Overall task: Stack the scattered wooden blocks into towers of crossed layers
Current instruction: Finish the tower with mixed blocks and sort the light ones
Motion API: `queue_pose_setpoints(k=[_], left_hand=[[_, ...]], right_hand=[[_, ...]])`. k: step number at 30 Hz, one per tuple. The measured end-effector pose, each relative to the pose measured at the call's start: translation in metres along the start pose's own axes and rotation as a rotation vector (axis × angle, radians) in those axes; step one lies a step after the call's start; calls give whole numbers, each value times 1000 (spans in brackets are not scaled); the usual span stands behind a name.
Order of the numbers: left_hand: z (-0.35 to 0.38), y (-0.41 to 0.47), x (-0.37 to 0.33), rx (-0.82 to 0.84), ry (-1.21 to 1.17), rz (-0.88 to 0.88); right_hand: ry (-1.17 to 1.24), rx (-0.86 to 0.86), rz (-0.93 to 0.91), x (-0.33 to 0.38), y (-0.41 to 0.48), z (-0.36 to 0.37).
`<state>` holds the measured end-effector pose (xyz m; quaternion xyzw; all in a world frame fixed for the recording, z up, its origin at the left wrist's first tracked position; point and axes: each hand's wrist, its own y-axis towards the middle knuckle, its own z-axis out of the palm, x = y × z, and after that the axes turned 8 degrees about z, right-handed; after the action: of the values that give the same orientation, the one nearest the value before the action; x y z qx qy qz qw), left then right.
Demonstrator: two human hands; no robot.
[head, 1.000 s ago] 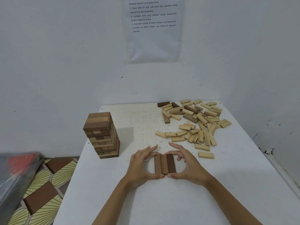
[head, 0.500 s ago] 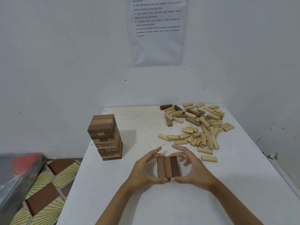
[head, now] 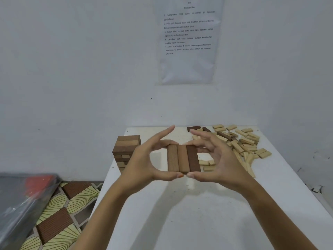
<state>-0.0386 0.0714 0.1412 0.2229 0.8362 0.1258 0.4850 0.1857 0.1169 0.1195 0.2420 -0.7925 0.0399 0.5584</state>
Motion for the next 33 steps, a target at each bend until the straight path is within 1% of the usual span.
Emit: queue_pose_setpoints(k=[4, 9, 18, 24, 33], left_hand=[[-29, 1, -3, -32, 37, 22], [-64, -3, 10, -55, 36, -29], [-118, -9, 57, -60, 143, -59], [-133, -8, 84, -52, 150, -106], [-129, -4, 104, -24, 107, -146]], right_hand=[[12, 7, -39, 17, 20, 15], [-8, 24, -83, 33, 46, 44], [-7, 80, -66, 39, 95, 96], [-2, 101, -27, 29, 115, 119], [-30, 111, 32, 12, 123, 125]])
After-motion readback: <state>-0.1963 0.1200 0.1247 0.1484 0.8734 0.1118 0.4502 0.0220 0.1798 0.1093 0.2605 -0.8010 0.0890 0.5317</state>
